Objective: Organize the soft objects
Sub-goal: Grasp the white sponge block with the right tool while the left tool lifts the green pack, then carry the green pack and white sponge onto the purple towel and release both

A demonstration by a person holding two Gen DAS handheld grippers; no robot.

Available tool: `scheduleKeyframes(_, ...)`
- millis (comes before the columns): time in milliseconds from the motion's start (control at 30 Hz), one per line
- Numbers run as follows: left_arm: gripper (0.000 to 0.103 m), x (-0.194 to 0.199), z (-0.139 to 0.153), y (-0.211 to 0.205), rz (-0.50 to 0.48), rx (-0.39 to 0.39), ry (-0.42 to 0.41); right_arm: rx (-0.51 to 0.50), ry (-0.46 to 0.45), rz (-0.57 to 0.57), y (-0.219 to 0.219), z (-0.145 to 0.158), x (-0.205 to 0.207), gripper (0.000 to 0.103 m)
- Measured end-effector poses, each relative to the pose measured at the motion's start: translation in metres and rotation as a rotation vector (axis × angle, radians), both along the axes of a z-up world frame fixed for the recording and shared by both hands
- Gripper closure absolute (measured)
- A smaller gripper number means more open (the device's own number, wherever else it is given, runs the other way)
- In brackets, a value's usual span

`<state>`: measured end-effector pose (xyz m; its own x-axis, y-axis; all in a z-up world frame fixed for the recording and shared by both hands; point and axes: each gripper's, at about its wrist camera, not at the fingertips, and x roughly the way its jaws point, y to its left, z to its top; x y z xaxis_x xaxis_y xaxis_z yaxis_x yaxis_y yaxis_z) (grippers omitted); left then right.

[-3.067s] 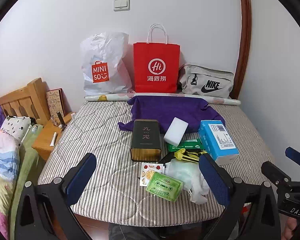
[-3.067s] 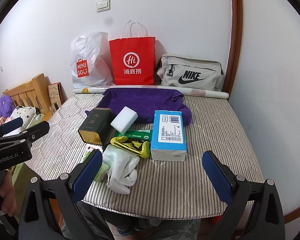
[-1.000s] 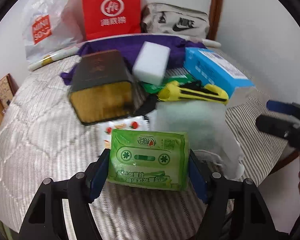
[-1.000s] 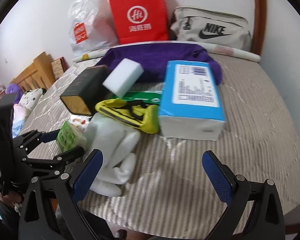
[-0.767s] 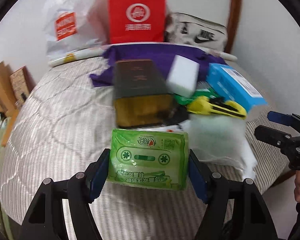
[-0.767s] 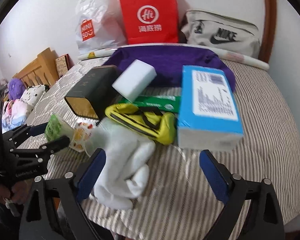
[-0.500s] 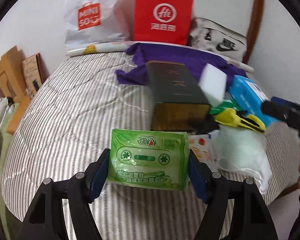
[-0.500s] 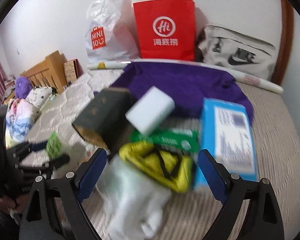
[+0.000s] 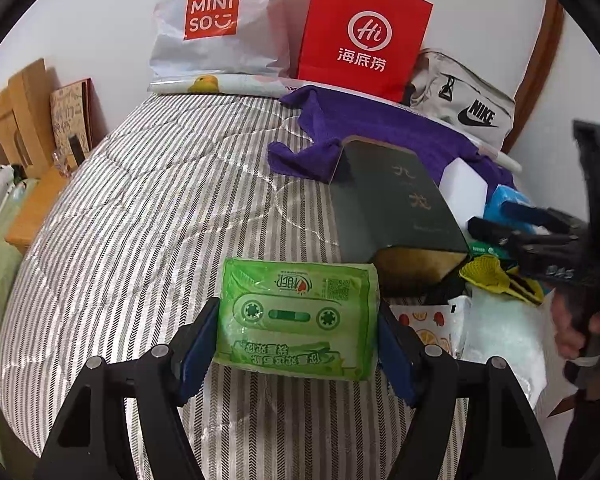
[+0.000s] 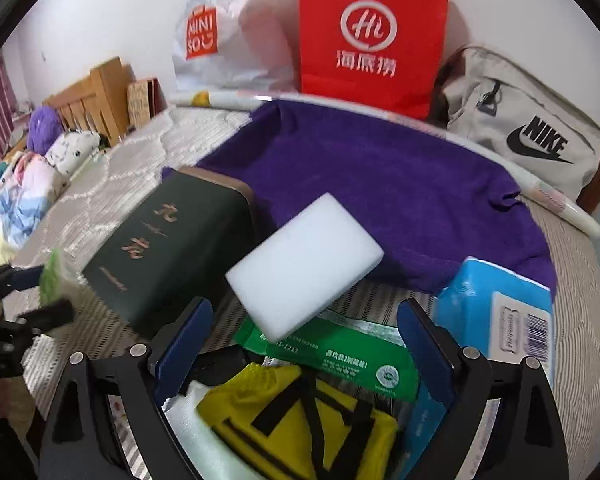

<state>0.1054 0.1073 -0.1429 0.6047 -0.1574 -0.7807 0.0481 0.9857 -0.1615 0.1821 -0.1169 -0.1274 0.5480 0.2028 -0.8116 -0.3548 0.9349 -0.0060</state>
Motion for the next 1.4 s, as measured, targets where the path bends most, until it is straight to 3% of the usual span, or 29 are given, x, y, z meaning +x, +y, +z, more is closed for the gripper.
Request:
scheduleKeyframes(167, 0.032, 0.003, -0.005, 0.005, 0.005, -0.003, 0.020, -0.021, 0.033, -0.004, 0.005, -0.017, 0.014, 0.010)
scheduleKeyframes(233, 0.032, 0.005, -0.007, 0.006, 0.010, -0.008, 0.029, -0.027, 0.037, -0.012, 0.006, -0.021, 0.019, 0.015)
scheduleKeyframes(300, 0.032, 0.006, -0.008, 0.007, 0.013, -0.018, 0.038, -0.005, 0.035, -0.007, 0.005, -0.021, 0.020, 0.037)
scheduleKeyframes(367, 0.032, 0.006, -0.009, 0.009, 0.017, -0.022, 0.040, 0.024, 0.055, 0.006, 0.005, -0.021, 0.021, 0.045)
scheduleKeyframes(767, 0.032, -0.006, -0.001, -0.002, -0.004, -0.031, 0.021, 0.094, -0.045, 0.002, -0.010, 0.014, -0.024, 0.048)
scheduleKeyframes(1000, 0.032, -0.019, 0.005, -0.020, -0.027, -0.033, 0.014, 0.196, -0.059, -0.014, -0.040, 0.039, -0.087, 0.048)
scheduleKeyframes(1400, 0.032, -0.036, 0.001, -0.044, -0.042, -0.059, 0.036, 0.158, -0.040, -0.115, -0.104, 0.032, -0.170, 0.048)
